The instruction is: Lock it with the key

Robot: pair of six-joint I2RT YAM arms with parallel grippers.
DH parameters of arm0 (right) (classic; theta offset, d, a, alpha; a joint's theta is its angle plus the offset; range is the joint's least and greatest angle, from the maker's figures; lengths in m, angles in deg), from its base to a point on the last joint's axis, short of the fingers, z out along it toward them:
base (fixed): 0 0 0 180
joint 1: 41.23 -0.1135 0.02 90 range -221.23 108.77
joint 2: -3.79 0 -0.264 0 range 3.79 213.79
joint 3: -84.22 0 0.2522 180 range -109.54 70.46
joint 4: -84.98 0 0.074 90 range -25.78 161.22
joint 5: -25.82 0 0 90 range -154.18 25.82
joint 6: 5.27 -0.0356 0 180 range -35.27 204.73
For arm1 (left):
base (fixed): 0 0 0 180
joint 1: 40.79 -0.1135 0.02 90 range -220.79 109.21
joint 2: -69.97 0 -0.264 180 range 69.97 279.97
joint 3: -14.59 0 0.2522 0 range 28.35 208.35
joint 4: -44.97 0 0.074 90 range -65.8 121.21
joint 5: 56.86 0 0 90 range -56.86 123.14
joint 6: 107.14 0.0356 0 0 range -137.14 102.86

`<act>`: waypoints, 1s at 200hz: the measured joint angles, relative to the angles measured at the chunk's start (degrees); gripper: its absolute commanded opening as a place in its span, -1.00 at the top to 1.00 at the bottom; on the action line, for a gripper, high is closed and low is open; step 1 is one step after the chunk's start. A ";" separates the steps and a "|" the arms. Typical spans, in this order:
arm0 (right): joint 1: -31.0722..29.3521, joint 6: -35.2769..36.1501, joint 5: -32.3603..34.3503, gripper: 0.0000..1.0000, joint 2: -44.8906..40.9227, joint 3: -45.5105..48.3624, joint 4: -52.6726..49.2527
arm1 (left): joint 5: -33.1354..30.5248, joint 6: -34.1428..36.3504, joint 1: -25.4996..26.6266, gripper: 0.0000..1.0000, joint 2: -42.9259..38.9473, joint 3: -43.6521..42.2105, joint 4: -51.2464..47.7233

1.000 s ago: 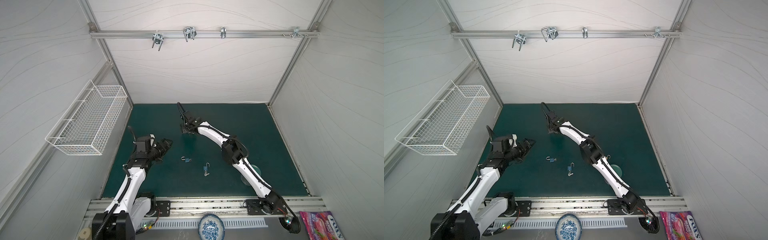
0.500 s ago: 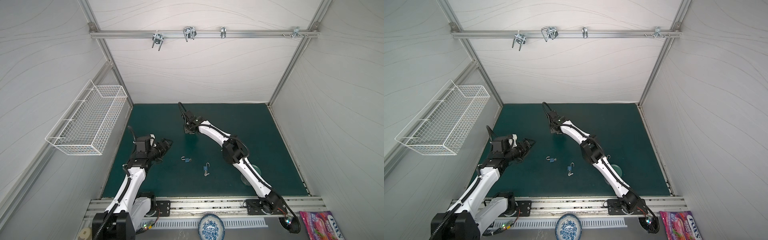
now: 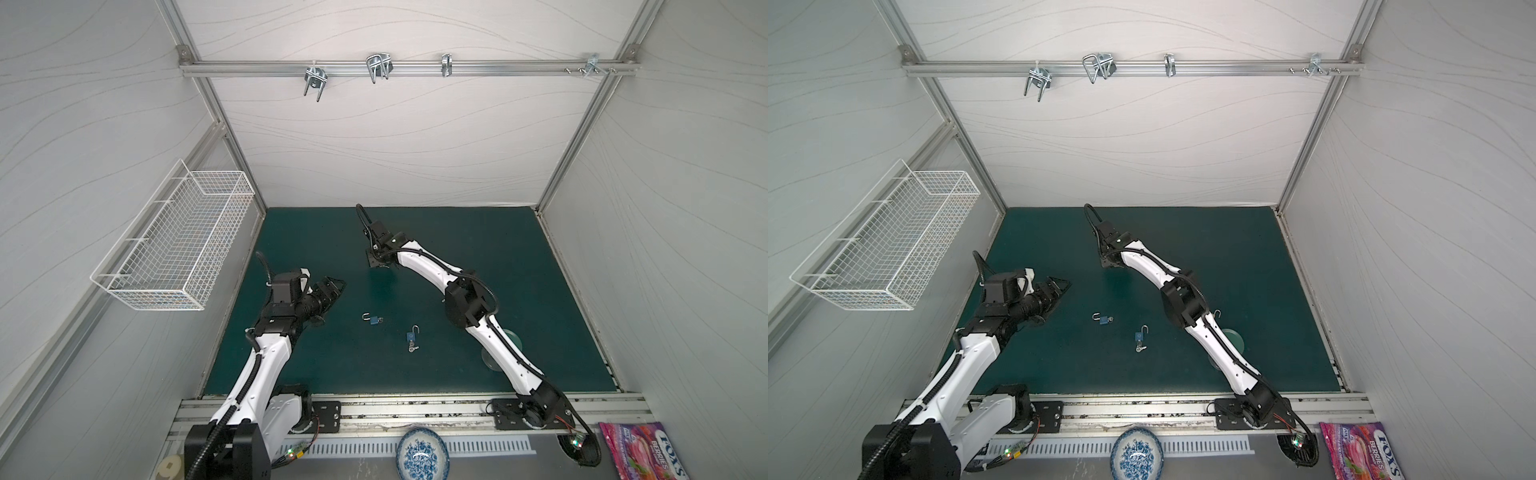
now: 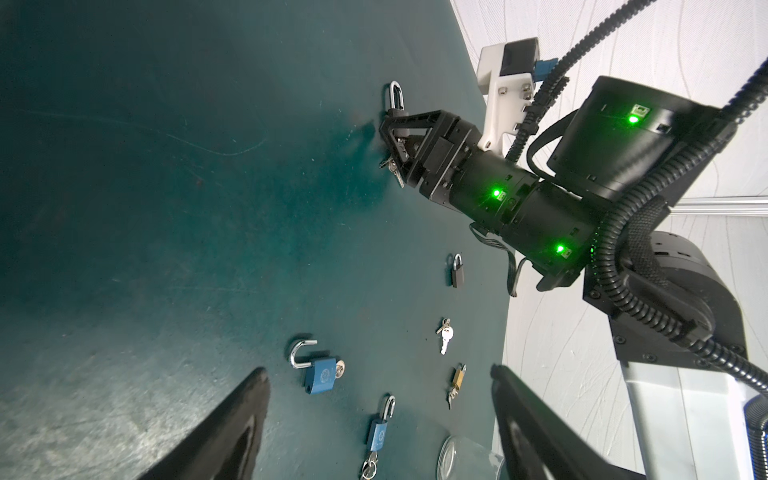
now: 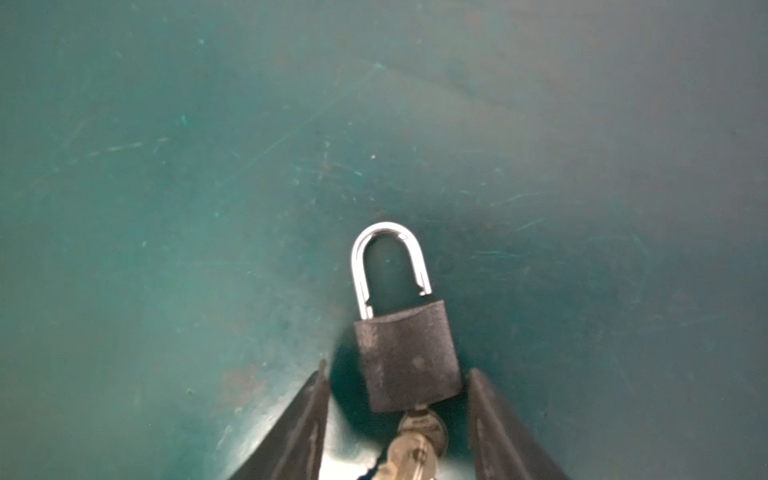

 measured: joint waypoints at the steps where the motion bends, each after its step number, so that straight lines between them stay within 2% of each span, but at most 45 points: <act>1: 0.00 0.02 0.00 -0.13 0.00 0.00 -0.02 | 0.00 0.00 0.00 -0.67 0.00 0.00 0.00; 92: 1.16 -1.29 -4.33 -0.09 1.40 -2.27 0.59 | 0.68 0.00 -0.37 -0.66 0.00 0.61 -0.26; 142: 1.51 -1.86 -4.90 0.21 1.62 -2.67 0.59 | 0.85 0.00 -0.59 -0.65 0.00 0.61 -0.48; 200: 1.40 0.15 -2.27 0.49 1.60 -2.43 0.37 | 1.03 0.00 -0.61 -0.64 0.00 0.61 -0.48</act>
